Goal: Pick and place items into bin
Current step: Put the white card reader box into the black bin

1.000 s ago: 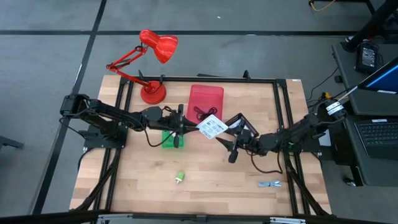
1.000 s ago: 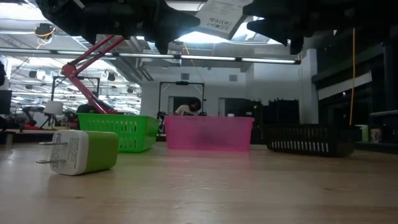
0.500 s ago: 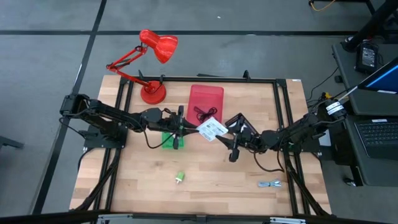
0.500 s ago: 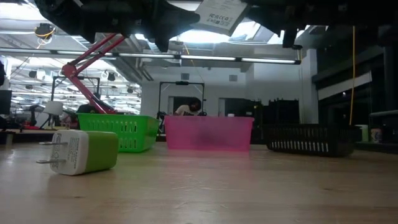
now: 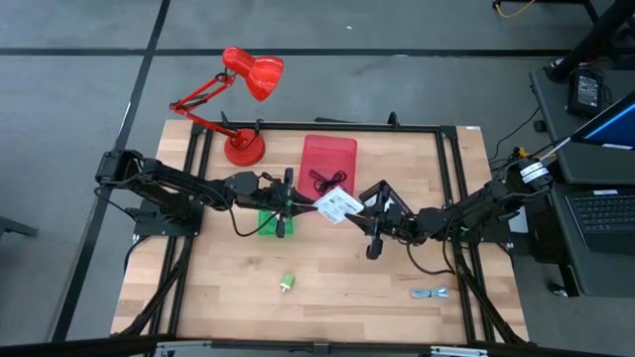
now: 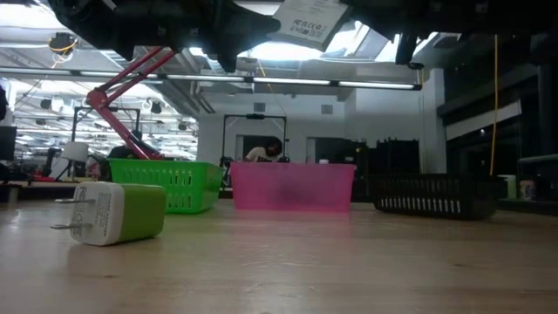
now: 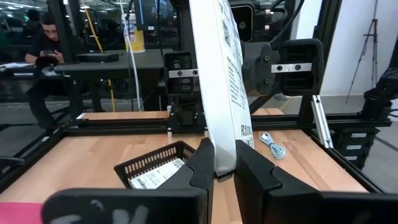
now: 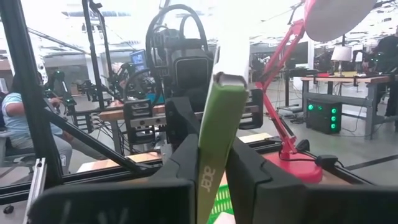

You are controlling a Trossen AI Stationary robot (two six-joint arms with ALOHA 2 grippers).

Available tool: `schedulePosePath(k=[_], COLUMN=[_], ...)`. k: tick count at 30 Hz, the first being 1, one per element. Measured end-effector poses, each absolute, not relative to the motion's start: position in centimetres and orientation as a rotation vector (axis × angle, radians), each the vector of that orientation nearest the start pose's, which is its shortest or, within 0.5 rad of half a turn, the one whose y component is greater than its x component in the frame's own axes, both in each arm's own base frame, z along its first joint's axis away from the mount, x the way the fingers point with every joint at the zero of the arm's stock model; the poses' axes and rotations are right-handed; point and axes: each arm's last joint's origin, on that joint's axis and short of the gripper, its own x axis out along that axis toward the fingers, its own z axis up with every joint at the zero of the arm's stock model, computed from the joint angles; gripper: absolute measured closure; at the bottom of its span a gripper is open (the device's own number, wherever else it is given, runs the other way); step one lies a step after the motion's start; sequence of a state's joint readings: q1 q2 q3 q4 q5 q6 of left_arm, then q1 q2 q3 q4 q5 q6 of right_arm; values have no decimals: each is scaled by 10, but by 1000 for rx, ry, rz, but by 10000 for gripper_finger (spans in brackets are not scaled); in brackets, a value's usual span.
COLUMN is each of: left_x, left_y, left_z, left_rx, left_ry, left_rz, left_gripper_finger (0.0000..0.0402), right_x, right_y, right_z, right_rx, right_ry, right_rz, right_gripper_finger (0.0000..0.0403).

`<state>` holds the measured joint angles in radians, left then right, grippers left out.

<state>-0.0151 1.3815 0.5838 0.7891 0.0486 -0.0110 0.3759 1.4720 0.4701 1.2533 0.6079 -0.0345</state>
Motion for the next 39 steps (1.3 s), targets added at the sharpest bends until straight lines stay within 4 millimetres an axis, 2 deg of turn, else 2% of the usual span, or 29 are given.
schedulePosePath(k=[7,18,25,31,39], left_x=[282,281,265,248,240], left_y=[-7,-7,-7,-6,-3], left_z=[227,228,244,254,256], left_rx=[-30,-42,7,24,52], left_ry=[15,21,33,87,139], left_rz=[-84,-95,-95,-75,10], left_gripper_finger=[363,289,276,293,368], right_x=[254,254,249,242,219], right_y=[83,83,83,80,70], right_z=[217,220,227,228,237], right_rx=[68,39,27,46,114], right_ry=[-222,-232,-239,-126,20], right_rz=[-234,-241,-263,-312,-333], right_gripper_finger=[380,388,389,389,389])
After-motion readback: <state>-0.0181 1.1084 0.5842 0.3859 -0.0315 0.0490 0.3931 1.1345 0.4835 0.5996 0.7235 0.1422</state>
